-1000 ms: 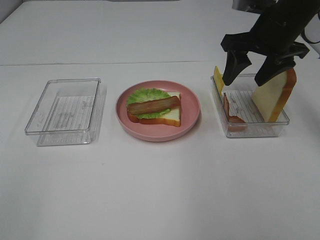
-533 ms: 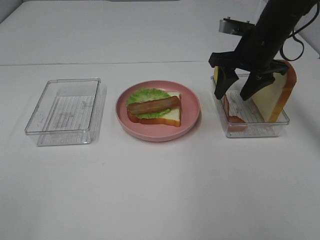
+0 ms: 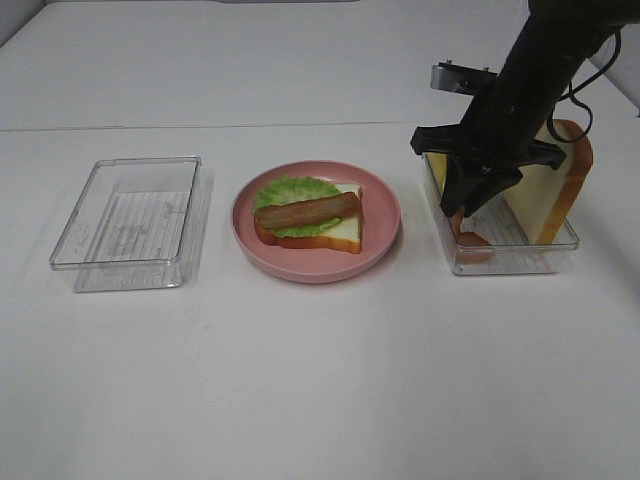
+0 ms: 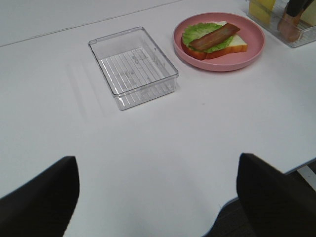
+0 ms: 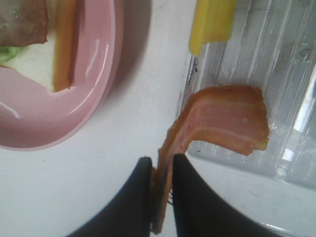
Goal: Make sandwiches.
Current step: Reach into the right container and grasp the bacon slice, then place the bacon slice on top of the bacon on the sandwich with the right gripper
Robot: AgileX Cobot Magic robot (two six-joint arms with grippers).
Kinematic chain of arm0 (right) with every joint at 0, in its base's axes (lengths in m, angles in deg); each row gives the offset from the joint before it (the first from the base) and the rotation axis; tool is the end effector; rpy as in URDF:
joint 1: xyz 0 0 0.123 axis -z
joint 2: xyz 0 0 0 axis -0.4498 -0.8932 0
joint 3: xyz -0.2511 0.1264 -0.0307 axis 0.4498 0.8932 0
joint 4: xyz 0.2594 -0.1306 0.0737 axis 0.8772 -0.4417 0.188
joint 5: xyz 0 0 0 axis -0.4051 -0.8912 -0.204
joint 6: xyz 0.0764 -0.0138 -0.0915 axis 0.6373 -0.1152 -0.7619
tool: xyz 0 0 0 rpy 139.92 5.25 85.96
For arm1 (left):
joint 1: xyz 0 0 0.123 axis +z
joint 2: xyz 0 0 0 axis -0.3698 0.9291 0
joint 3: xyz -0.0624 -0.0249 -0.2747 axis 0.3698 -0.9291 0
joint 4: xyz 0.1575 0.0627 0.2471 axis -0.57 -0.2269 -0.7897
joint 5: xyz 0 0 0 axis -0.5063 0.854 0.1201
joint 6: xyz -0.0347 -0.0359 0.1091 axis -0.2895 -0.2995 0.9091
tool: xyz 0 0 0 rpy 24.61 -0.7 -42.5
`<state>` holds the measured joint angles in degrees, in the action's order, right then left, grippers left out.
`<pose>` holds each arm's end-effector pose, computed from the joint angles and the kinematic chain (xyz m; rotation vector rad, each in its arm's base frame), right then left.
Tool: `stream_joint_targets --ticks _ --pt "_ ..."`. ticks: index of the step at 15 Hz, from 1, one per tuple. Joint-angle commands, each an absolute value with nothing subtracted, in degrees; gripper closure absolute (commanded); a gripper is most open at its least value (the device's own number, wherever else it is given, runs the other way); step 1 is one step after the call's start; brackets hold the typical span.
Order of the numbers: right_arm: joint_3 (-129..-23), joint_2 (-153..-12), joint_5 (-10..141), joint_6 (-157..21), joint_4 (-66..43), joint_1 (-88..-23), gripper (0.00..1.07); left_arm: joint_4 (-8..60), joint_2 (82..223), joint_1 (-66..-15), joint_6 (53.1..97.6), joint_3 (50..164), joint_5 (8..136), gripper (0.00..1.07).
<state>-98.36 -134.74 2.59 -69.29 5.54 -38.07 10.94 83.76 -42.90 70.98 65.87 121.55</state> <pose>0.4505 0.1221 0.1161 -0.2344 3.0330 0.4193 0.0603 -0.0227 0.2898 0.3643 2.0046 -0.2320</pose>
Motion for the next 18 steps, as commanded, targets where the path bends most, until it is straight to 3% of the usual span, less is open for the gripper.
stream_joint_targets --ticks 1,9,11,14,18 --pt "-98.7 -134.9 2.6 -68.8 5.8 -38.2 1.07 11.3 82.6 -42.8 71.0 65.5 120.9 0.24" --pt "-98.7 -123.5 -1.4 -69.9 10.9 -38.2 1.07 11.3 82.6 -42.8 71.0 65.5 120.9 0.24" --pt "-98.7 -120.5 -1.1 -73.7 17.9 -38.2 1.07 11.3 82.6 -42.8 71.0 65.5 120.9 0.24" --pt "-98.7 -120.0 0.4 -84.9 38.6 -38.6 1.07 11.3 82.6 -42.8 71.0 65.5 120.9 0.24" --pt "-98.7 -123.8 8.3 -95.0 50.8 -43.9 1.07 11.3 82.6 -42.8 71.2 65.5 120.9 0.24"
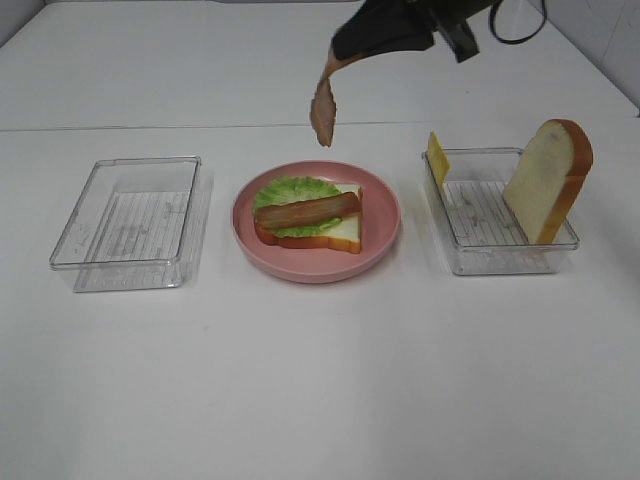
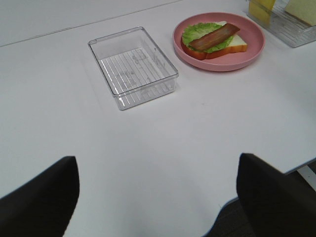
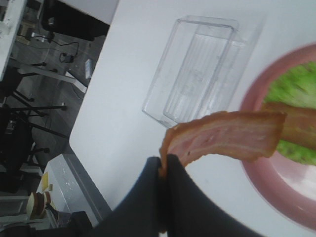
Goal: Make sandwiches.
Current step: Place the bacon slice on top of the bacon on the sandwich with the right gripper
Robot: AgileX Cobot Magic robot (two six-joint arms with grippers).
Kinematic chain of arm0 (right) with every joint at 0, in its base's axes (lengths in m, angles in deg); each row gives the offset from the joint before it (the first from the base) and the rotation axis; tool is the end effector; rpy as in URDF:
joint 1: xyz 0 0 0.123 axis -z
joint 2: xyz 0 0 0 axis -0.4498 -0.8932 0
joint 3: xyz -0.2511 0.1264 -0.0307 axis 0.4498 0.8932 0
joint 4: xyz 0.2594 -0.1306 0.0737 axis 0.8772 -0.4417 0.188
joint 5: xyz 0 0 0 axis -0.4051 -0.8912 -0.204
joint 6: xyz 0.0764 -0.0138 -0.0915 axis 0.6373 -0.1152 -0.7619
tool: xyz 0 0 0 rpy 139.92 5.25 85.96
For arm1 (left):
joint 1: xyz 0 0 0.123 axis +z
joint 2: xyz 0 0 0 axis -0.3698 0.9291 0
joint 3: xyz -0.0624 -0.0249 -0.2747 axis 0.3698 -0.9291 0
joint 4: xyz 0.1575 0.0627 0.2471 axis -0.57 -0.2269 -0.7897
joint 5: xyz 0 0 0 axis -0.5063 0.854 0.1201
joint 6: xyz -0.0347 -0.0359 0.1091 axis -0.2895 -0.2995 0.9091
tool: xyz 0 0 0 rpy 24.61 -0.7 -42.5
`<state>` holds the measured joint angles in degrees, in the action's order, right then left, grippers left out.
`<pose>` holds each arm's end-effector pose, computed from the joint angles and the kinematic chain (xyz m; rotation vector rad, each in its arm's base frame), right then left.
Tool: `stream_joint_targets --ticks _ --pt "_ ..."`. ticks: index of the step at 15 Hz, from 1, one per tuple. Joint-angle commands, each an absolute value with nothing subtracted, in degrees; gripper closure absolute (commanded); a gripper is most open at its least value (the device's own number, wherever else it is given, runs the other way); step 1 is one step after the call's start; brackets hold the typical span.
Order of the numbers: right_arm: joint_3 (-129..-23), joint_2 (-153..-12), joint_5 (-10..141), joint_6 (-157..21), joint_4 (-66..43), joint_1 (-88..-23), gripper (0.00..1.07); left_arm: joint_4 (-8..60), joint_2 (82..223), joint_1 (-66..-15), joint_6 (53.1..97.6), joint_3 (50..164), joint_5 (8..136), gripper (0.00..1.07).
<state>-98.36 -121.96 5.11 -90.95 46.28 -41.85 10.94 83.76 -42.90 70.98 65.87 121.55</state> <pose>0.4316 0.2054 0.2629 -0.3800 2.4316 1.2010 0.0603 -0.0227 0.2898 0.3643 2.0046 -0.2320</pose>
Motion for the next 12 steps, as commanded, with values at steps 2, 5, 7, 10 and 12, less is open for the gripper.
stream_joint_targets --ticks 2,5,7,10,12 --pt "-98.7 -127.2 13.3 -96.4 54.8 -46.4 1.07 11.3 82.6 -42.8 71.2 65.5 120.9 0.24" --pt "-98.7 -132.0 20.5 -96.4 59.6 -48.2 1.07 11.3 82.6 -42.8 71.2 65.5 120.9 0.24" --pt "-98.7 -137.3 26.3 -96.4 62.9 -48.2 1.07 11.3 82.6 -42.8 71.2 65.5 120.9 0.24" --pt "-98.7 -140.4 26.1 -95.9 64.3 -48.2 1.07 11.3 82.6 -42.8 71.2 65.5 120.9 0.24" --pt "-98.7 -140.8 25.3 -96.1 68.9 -48.2 1.07 11.3 82.6 -42.8 71.2 65.5 120.9 0.24"
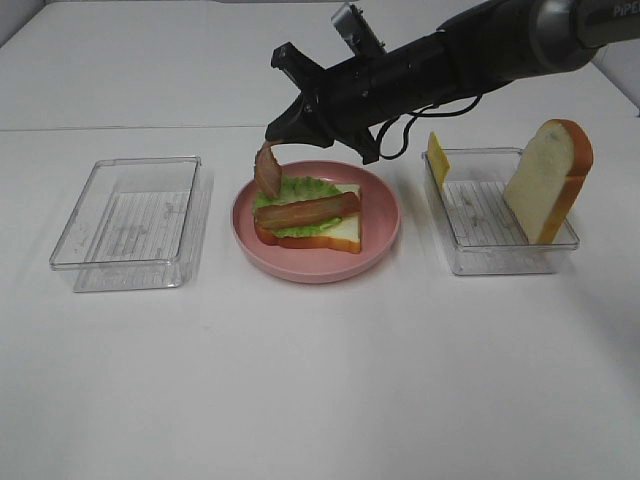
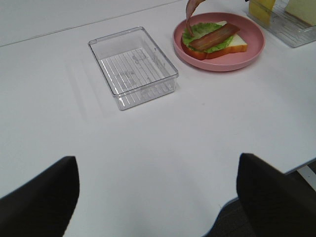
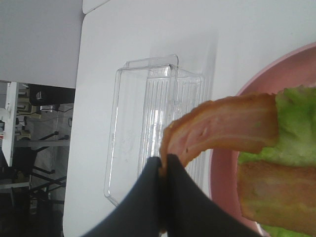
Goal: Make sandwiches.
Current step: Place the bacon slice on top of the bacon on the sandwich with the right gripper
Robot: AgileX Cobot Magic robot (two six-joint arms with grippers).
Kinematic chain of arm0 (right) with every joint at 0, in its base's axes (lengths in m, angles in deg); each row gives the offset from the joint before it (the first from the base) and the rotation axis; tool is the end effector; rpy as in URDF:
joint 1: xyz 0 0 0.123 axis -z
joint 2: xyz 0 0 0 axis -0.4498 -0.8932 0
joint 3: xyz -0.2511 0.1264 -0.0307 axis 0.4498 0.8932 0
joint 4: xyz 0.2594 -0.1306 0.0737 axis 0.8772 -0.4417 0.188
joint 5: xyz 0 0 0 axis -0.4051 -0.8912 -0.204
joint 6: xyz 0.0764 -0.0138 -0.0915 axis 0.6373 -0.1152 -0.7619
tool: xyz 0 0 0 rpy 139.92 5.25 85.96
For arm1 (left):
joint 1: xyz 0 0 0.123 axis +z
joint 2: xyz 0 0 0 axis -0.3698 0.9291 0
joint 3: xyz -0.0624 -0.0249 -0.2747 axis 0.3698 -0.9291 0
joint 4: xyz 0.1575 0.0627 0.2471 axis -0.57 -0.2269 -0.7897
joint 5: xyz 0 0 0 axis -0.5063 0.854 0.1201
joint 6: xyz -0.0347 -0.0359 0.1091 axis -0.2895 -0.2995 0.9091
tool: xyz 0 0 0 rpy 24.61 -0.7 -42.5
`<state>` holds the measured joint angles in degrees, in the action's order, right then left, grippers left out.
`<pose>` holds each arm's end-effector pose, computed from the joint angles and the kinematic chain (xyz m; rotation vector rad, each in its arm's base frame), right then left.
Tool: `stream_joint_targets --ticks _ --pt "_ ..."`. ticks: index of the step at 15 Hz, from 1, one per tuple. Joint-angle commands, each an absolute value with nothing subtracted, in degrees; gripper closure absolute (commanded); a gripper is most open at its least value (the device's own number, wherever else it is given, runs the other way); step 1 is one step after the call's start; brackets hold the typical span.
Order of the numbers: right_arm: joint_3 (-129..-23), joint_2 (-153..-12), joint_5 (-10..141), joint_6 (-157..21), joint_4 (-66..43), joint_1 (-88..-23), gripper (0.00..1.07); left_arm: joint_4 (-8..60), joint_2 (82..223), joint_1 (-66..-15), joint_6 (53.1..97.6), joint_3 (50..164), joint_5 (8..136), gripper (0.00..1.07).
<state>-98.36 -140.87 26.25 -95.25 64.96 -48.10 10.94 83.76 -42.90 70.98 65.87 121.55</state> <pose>0.4749 0.2596 0.1178 0.0991 2.4590 1.2359 0.0603 -0.0227 0.2898 0.3643 2.0046 -0.2320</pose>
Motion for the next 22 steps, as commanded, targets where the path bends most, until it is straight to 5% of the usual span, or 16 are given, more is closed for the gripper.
stream_joint_targets --ticks 1,7,17,20,22 --pt "-98.7 -140.8 24.8 -97.4 72.0 -48.2 1.07 11.3 82.6 -42.8 71.2 65.5 120.9 0.24" --pt "-98.6 -140.8 27.1 -98.9 68.4 -48.2 1.07 11.3 82.6 -42.8 71.2 65.5 120.9 0.24" --pt "-98.6 -137.4 25.6 -64.9 25.5 -48.0 1.07 11.3 82.6 -42.8 71.2 65.5 120.9 0.24" --pt "-98.6 -137.3 23.0 -62.7 21.1 -48.0 0.9 11.3 82.6 -42.8 71.2 65.5 120.9 0.24" --pt "-98.6 -137.3 22.5 -62.8 21.2 -48.0 0.6 11.3 82.6 -42.8 71.2 65.5 120.9 0.24"
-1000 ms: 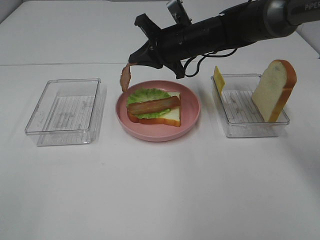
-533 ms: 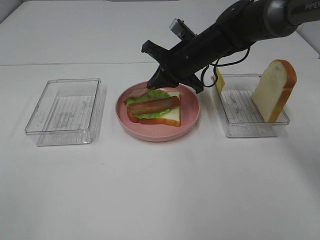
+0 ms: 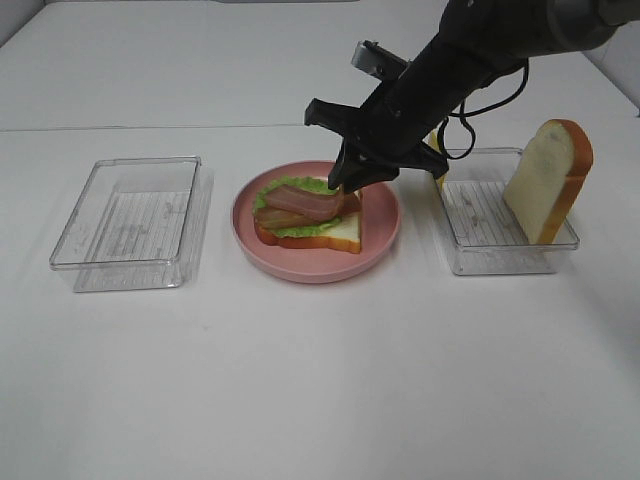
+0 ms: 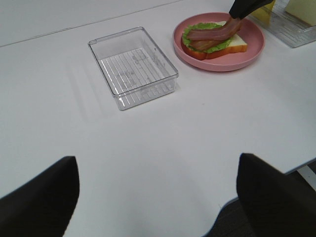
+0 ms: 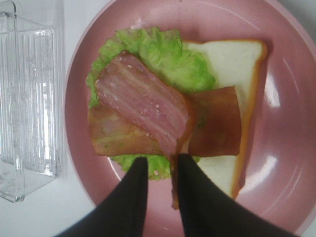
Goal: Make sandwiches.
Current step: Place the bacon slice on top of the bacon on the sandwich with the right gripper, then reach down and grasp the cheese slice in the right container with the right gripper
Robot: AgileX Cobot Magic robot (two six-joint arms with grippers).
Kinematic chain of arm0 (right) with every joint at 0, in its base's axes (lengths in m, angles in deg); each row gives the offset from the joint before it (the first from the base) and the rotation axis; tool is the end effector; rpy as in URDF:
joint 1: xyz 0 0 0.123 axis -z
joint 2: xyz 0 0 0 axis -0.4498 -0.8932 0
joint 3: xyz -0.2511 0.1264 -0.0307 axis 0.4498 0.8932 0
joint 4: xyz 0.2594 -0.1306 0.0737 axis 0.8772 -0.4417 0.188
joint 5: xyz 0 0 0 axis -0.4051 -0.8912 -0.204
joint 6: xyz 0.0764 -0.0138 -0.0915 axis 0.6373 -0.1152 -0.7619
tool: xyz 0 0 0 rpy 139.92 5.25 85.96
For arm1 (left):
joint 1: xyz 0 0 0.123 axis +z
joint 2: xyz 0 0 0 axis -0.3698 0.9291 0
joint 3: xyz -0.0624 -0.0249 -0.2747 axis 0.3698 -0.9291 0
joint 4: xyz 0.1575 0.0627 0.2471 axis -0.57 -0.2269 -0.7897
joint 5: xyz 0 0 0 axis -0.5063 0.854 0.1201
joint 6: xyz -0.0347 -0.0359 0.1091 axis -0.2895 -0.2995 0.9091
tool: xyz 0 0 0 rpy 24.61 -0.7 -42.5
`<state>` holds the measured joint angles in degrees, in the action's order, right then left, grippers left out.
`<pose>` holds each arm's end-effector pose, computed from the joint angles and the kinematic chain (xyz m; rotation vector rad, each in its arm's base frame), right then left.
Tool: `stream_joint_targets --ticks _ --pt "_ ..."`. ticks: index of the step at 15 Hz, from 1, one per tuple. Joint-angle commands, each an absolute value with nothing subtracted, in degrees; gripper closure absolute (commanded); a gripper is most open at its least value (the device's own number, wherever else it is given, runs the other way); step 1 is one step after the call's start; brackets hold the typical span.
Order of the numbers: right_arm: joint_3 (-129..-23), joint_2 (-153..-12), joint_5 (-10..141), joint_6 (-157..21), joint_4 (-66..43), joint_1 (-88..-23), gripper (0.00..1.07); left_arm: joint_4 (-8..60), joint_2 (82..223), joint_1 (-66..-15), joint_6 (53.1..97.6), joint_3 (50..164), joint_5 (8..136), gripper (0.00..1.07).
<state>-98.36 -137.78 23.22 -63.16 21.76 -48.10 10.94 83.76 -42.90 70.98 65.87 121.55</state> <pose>0.4602 0.2251 0.1074 0.0333 2.7627 0.7338 0.0603 -0.0227 0.2898 0.3643 2.0046 -0.2320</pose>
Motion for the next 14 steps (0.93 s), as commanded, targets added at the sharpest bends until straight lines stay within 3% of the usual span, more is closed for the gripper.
stream_joint_targets --ticks 1,2,3,7,14 --pt "-98.6 -137.3 22.1 -62.9 21.2 -48.0 0.45 11.3 82.6 -42.8 71.2 65.5 120.9 0.24" --pt "-99.0 -137.3 20.6 -63.5 21.2 -48.0 0.35 11.3 82.6 -42.8 71.2 65.5 120.9 0.24" --pt "-100.6 -137.3 16.9 -64.4 20.6 -48.0 0.33 11.3 82.6 -42.8 71.2 65.5 120.9 0.24" --pt "-108.8 -137.3 1.4 -61.5 11.1 -48.0 0.33 11.3 82.6 -42.8 71.2 65.5 120.9 0.24" --pt "-119.6 -137.3 -7.6 -53.7 -10.9 -47.6 0.33 11.3 82.6 -42.8 71.2 65.5 120.9 0.25"
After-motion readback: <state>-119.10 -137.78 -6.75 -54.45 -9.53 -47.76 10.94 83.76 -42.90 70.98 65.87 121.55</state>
